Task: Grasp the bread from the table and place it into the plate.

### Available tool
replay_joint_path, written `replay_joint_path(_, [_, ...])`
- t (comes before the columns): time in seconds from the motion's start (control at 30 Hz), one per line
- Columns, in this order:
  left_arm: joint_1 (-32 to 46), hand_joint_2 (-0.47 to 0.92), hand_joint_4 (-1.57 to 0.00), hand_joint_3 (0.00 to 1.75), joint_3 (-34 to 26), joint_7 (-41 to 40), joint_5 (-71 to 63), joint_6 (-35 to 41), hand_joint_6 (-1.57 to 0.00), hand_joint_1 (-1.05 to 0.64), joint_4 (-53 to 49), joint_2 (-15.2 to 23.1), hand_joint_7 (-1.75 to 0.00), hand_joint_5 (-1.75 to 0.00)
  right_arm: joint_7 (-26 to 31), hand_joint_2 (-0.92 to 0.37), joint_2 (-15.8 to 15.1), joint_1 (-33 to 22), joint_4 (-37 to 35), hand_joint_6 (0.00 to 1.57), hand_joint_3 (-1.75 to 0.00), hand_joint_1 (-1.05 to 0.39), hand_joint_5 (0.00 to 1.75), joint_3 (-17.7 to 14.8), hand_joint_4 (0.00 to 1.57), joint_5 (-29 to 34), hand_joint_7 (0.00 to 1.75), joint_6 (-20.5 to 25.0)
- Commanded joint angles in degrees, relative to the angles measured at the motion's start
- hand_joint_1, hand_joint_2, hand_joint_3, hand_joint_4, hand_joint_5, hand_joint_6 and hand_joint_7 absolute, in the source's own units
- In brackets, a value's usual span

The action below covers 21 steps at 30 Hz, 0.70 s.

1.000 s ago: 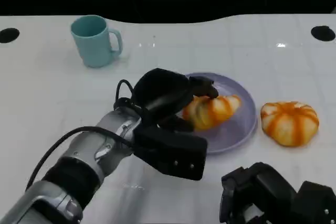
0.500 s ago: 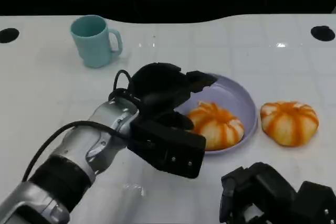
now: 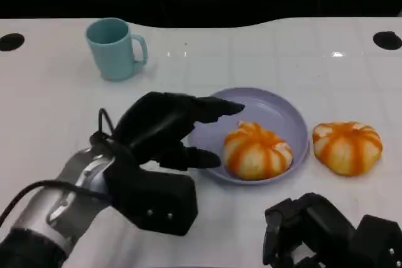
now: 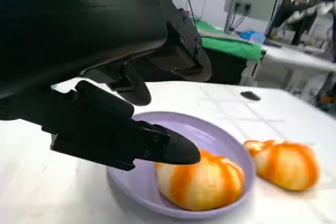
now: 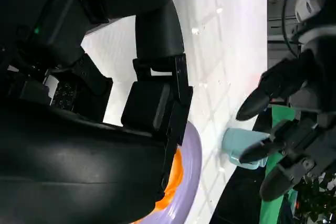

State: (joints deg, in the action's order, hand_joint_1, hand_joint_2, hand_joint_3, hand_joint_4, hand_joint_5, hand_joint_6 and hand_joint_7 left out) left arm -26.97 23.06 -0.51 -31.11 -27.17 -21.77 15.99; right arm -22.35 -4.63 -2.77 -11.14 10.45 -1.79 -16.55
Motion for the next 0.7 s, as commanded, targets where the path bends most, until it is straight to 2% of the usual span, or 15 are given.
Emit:
replay_joint_path(0.03, [4.64,0.92,-0.77,0.18,-4.57,5.34,13.98,-4.23,-0.74,-0.52,0.23,-1.13,-0.12,-0.66,-0.09,-0.09,-0.67,-0.09,0.07,1.57,-1.4,-1.05,1.32,-0.59,1.53,-0.51,1.06,0.34])
replay_joint_path(0.1, [6.49,0.92,-0.72,0.22,-5.86,9.29,20.46,-5.45,-0.79,-0.52,-0.06,-1.86,-0.12,-0.89,-0.1,-0.08,-0.6,-0.05,0.02,1.57,-1.4,-1.05,1.32,-0.61,1.54,-0.58,1.06,0.39])
replay_joint_path(0.13, [7.29,0.92,-0.68,0.23,-6.43,11.08,23.14,-5.79,-0.83,-0.52,-0.1,-2.24,-0.14,-1.08,-0.12,-0.08,-0.58,-0.01,-0.07,1.57,-1.4,-1.05,1.32,-0.61,1.54,-0.58,1.06,0.24])
replay_joint_path(0.2, [8.87,0.92,-0.64,0.24,-7.57,14.26,27.9,-5.96,-0.86,-0.53,-0.1,-3.19,-0.21,-1.28,-0.09,-0.08,-0.56,0.0,0.01,1.57,-1.41,-1.05,1.32,-0.56,1.54,-0.51,1.07,0.21])
replay_joint_path(0.33, [13.2,0.92,-0.61,0.25,-10.4,21.9,39.57,-1.49,-0.58,-0.61,1.99,-5.73,-1.17,-1.67,-0.11,-0.08,-0.57,0.12,-0.25,1.57,-1.41,-1.05,1.32,-0.51,1.54,-0.37,1.07,-0.31])
replay_joint_path(0.43, [15.88,0.92,-0.59,0.25,-12.05,25.02,44.02,1.47,-0.47,-0.65,3.87,-6.7,-1.53,-1.74,0.04,-0.08,-0.66,0.24,-0.63,1.57,-1.42,-1.05,1.31,-0.5,1.53,0.0,1.07,-0.96])
replay_joint_path(0.53, [18.58,0.92,-0.62,0.23,-13.89,28.29,49.48,6.43,-0.44,-0.65,6.34,-7.84,-1.71,-1.75,-0.3,-0.08,-0.63,0.26,-0.93,1.57,-1.41,-1.05,1.31,-0.56,1.53,-0.39,1.06,-1.21])
replay_joint_path(0.7, [22.22,0.92,-0.68,0.24,-16.16,31.97,55.14,13.01,-0.49,-0.7,9.58,-9.57,-1.75,-1.75,-0.69,-0.1,-0.43,0.01,-0.7,1.57,-1.39,-1.05,1.31,-0.57,1.52,-0.94,1.05,-0.59])
